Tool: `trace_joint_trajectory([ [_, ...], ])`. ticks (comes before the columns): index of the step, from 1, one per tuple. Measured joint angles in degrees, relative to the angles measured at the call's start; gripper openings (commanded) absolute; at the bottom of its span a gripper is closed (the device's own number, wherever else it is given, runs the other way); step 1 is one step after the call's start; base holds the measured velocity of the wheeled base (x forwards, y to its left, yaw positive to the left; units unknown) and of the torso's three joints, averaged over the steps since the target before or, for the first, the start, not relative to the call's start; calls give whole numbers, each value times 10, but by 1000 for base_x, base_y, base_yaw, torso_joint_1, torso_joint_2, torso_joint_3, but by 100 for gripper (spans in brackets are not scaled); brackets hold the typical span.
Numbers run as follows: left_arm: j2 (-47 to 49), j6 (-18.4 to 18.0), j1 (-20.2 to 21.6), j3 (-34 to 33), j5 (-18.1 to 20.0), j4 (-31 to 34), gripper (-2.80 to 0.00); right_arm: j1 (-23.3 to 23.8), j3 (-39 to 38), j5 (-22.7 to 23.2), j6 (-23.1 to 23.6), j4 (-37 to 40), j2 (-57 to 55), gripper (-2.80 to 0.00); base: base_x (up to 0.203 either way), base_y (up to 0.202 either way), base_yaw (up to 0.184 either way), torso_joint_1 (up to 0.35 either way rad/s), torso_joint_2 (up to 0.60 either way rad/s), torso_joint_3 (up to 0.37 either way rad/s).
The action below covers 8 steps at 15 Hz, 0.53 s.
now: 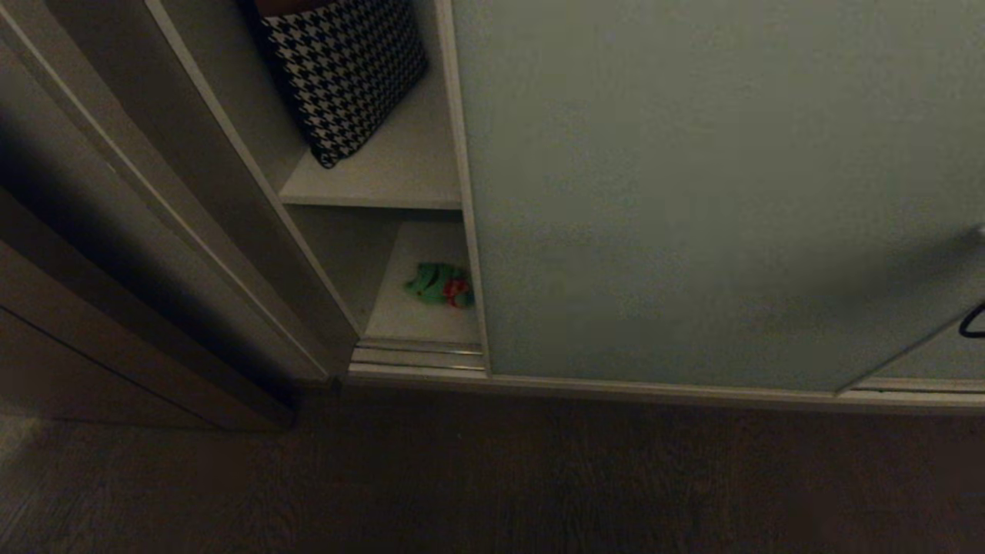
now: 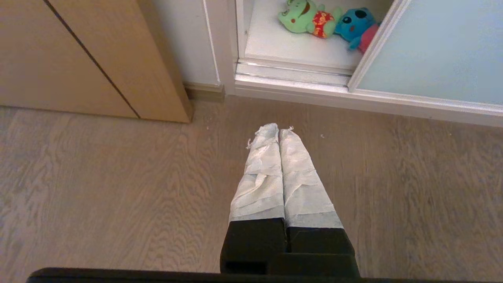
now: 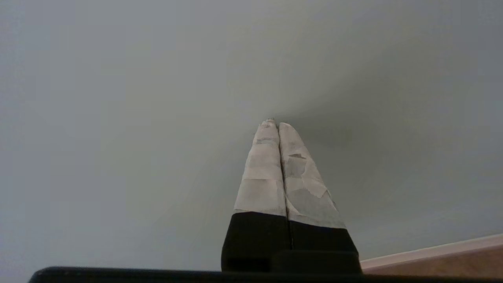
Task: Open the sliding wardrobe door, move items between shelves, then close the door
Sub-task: Close the door
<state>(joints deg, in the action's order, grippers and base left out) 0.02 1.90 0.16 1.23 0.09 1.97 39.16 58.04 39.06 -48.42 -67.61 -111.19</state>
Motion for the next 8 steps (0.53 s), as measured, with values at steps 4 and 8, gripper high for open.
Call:
trace_joint_trajectory([
  [4,0,0,0,0,0,0,-280,-27,-34,2,0,-2,31,-280,0,0,0,0,0,0],
  [8,0,0,0,0,0,0,-280,-69,-82,2,0,-3,69,-280,0,0,0,0,0,0],
])
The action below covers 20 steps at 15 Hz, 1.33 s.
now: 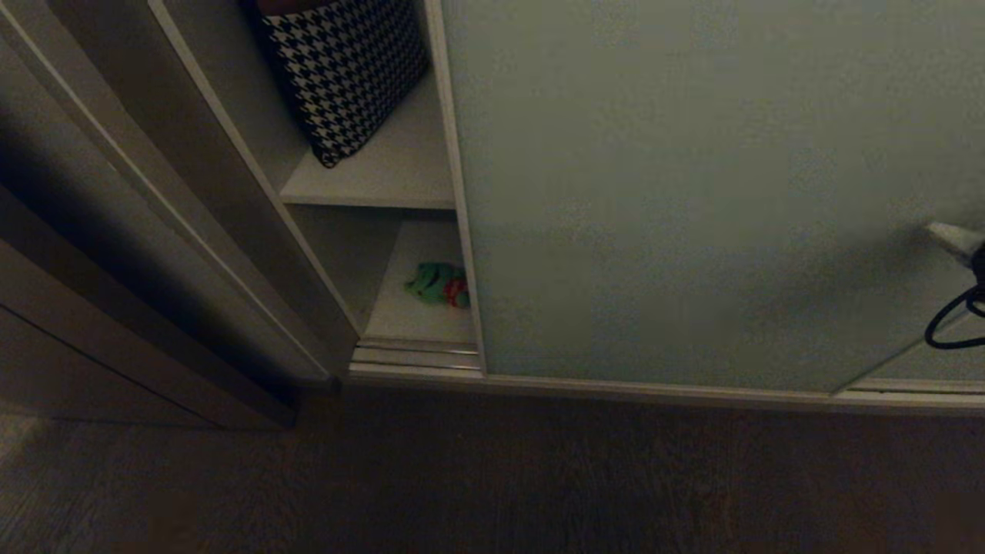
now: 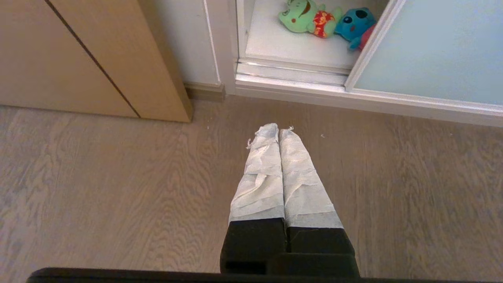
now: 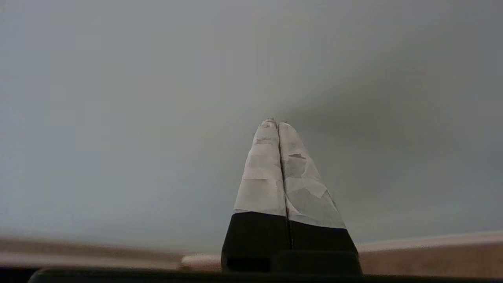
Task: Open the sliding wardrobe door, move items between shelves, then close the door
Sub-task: Close the door
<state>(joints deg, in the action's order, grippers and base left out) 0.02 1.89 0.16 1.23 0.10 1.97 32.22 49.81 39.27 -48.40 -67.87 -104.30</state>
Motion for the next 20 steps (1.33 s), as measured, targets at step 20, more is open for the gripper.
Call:
trace_joint_trajectory([
  [20,0,0,0,0,0,0,-280,241,-28,0,53,35,293,-280,0,0,0,0,0,0],
])
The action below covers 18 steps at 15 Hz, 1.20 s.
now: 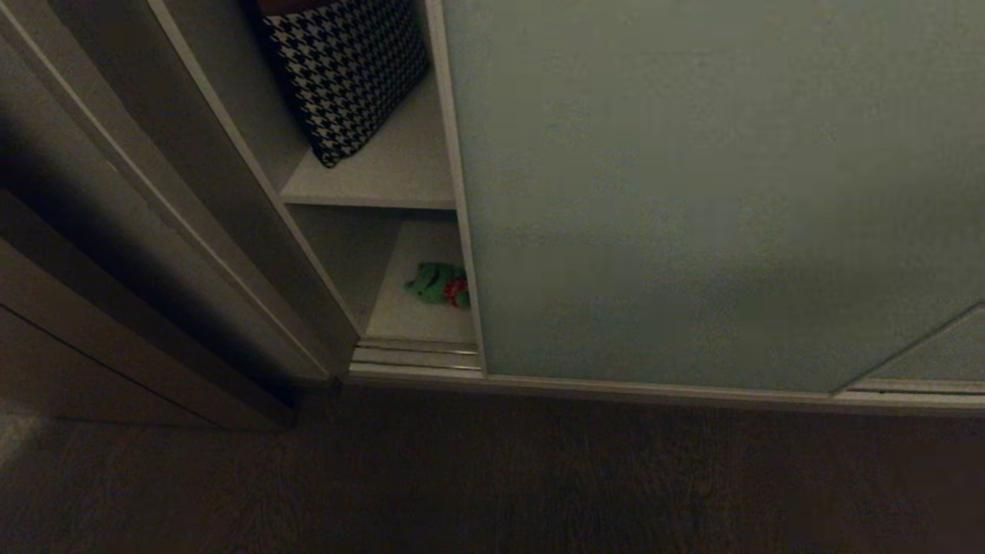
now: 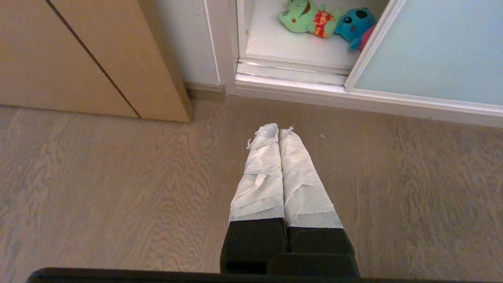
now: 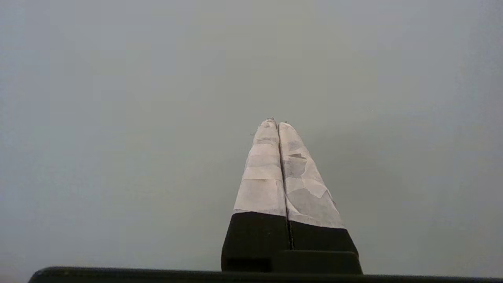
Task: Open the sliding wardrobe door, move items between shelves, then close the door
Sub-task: Close the door
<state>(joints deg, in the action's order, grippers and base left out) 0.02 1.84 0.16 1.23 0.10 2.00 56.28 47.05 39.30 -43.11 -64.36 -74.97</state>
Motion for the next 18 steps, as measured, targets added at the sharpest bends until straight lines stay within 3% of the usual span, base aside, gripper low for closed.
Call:
trace_joint_trajectory([
  [3,0,1,0,0,0,0,-280,129,79,-2,3,8,-47,-280,0,0,0,0,0,0],
  [7,0,1,0,0,0,0,-280,191,221,-24,-3,65,-149,-280,0,0,0,0,0,0],
  [10,0,0,0,0,0,0,-280,193,386,-70,-35,188,-233,-280,0,0,0,0,0,0],
  [13,0,1,0,0,0,0,-280,159,528,-80,-119,342,-327,-280,0,0,0,0,0,0],
  [16,0,0,0,0,0,0,-280,118,604,-22,-233,424,-409,-280,0,0,0,0,0,0],
  [18,0,0,0,0,0,0,-280,108,628,47,-327,394,-450,-280,0,0,0,0,0,0],
])
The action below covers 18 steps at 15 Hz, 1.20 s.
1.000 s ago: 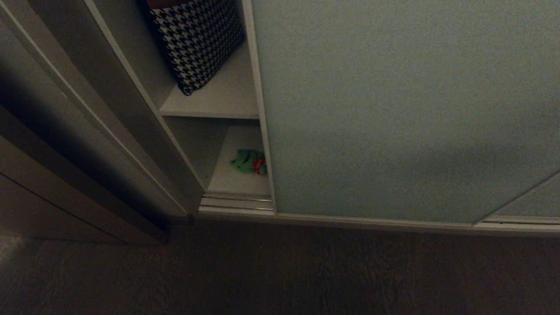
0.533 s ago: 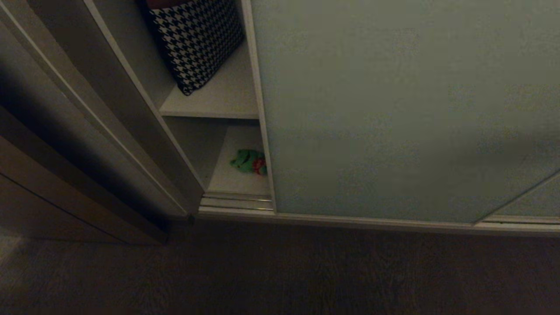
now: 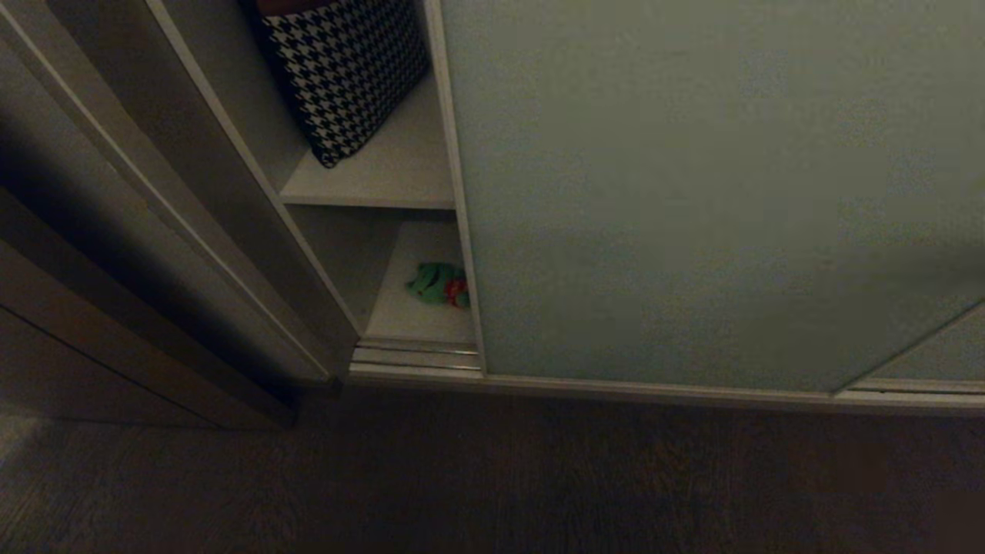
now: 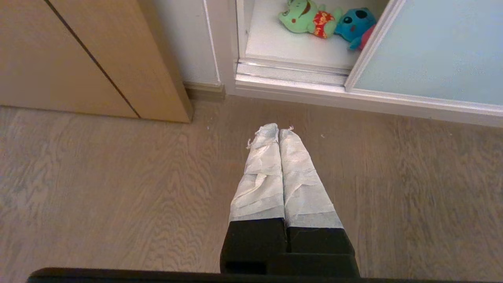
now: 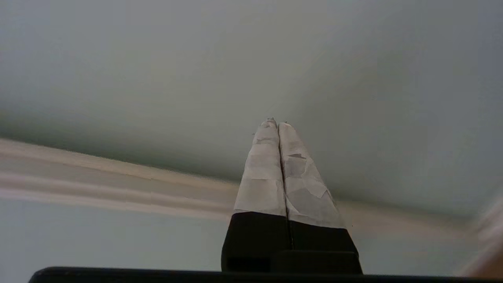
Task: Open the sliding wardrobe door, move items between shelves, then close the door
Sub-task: Close the door
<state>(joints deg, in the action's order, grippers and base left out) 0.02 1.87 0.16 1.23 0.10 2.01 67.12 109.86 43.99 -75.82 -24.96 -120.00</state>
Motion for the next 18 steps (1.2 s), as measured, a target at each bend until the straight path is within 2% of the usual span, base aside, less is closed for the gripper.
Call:
trace_joint_trajectory([
  [3,0,0,0,0,0,0,-280,-19,7,77,-121,-115,-49,-280,0,0,0,0,0,0],
  [4,0,0,0,0,0,0,-280,-27,8,86,-136,-134,-61,-280,0,0,0,0,0,0],
  [8,0,0,0,0,0,0,-280,-64,9,91,-138,-143,-92,-280,0,0,0,0,0,0],
  [11,0,0,0,0,0,0,-280,-85,10,93,-142,-195,-113,-280,0,0,0,0,0,0],
  [15,0,0,0,0,0,0,-280,-91,-17,100,-142,-196,-109,-280,0,0,0,0,0,0],
  [18,0,0,0,0,0,0,-280,-89,-23,124,-157,-200,-99,-280,0,0,0,0,0,0],
])
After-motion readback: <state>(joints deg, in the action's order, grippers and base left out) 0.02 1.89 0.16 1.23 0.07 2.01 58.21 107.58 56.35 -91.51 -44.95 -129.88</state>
